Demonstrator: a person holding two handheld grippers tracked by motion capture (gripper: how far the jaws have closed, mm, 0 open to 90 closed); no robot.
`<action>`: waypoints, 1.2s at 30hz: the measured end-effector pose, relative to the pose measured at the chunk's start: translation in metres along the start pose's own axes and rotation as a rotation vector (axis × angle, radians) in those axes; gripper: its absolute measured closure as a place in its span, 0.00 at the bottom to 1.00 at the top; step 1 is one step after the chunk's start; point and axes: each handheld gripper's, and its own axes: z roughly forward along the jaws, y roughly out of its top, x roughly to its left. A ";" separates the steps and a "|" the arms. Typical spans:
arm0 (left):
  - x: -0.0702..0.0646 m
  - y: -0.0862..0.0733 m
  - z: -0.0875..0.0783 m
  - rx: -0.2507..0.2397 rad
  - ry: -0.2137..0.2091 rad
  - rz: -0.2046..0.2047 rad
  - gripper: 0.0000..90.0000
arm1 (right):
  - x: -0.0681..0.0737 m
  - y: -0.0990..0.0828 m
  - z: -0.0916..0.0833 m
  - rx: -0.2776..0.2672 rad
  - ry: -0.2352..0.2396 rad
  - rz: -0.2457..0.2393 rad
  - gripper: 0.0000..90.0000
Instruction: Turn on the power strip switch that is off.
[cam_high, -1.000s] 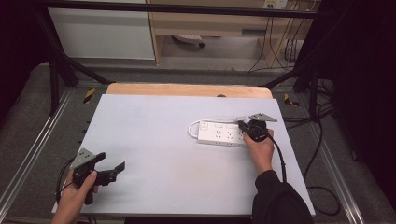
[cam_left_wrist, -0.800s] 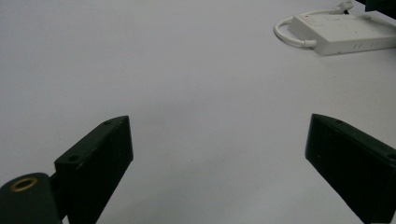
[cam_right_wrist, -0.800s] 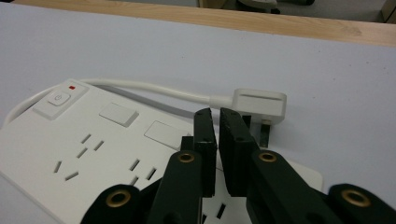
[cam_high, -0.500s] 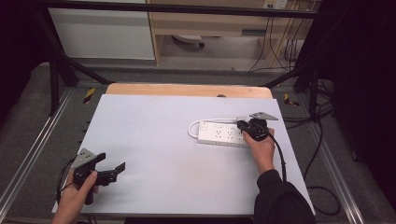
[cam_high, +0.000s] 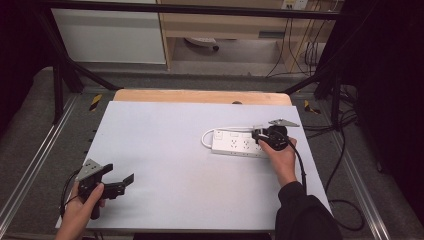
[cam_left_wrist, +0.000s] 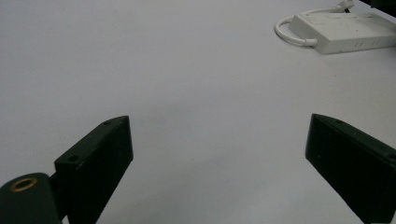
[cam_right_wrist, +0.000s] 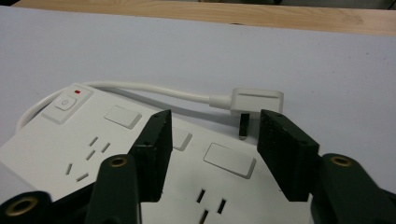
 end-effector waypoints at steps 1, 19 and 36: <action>0.000 0.000 0.000 0.001 0.001 0.000 0.08 | 0.000 0.000 0.000 0.002 0.000 0.001 0.47; 0.000 -0.001 0.000 0.006 0.000 0.000 0.08 | 0.007 0.011 -0.004 0.083 -0.010 0.000 0.05; -0.001 -0.001 0.001 0.008 0.000 0.000 0.08 | 0.012 0.020 -0.026 0.013 -0.021 -0.019 0.06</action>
